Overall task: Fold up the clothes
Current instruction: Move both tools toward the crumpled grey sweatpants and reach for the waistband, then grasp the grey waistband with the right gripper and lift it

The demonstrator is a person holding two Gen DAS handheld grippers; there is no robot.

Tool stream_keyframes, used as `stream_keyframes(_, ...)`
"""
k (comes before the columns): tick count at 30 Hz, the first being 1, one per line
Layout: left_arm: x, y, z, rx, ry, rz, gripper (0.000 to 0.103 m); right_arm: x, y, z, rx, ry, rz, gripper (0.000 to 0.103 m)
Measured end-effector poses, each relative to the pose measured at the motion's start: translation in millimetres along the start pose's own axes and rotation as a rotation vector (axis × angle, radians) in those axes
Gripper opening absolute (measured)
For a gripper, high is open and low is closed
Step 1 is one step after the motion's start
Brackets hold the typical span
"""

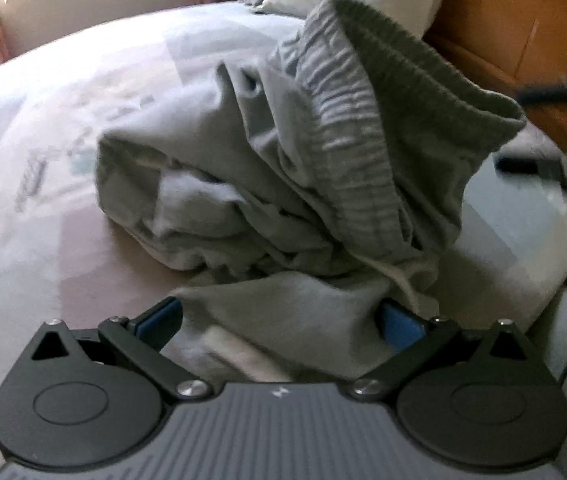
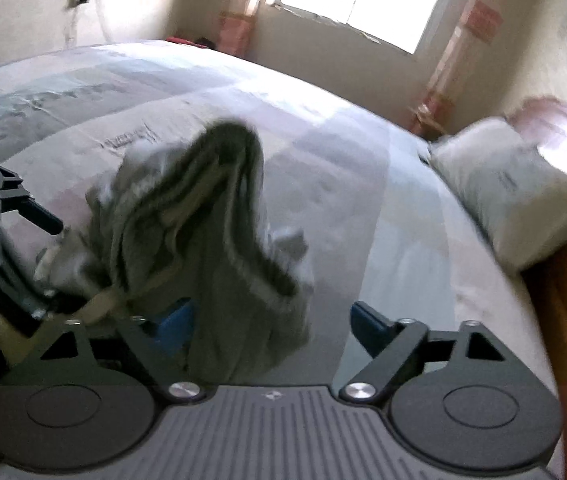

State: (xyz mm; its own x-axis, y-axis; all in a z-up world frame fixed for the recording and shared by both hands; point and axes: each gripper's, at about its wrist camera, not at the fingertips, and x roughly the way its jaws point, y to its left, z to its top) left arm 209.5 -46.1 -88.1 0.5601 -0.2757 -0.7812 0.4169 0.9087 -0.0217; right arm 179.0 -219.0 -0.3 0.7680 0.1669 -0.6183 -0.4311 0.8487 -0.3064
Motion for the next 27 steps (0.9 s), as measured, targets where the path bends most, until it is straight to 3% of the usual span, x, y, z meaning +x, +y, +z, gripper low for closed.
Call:
stream_keyframes(2, -10, 5, -1, 0.046, -0.006, 0.021, 0.102, 2, 1, 18, -0.098, -0.03, 0.012, 0.082)
stream_keyframes(7, -13, 21, 0, 0.072, -0.006, 0.013, 0.102, 19, 40, 48, -0.556, -0.117, 0.048, 0.079)
stream_keyframes(13, -8, 38, -6, 0.08, 0.001, 0.012, 0.102, 48, 81, 49, -0.954, -0.13, 0.101, 0.079)
stream_keyframes(20, -12, 42, -1, 0.126, -0.021, -0.036, 0.102, 49, 96, 49, -1.186, -0.142, 0.093, 0.079)
stream_keyframes(27, -10, 37, 0, 0.147, -0.034, -0.034, 0.102, 57, 100, 28, -1.343, -0.083, 0.074, 0.08)
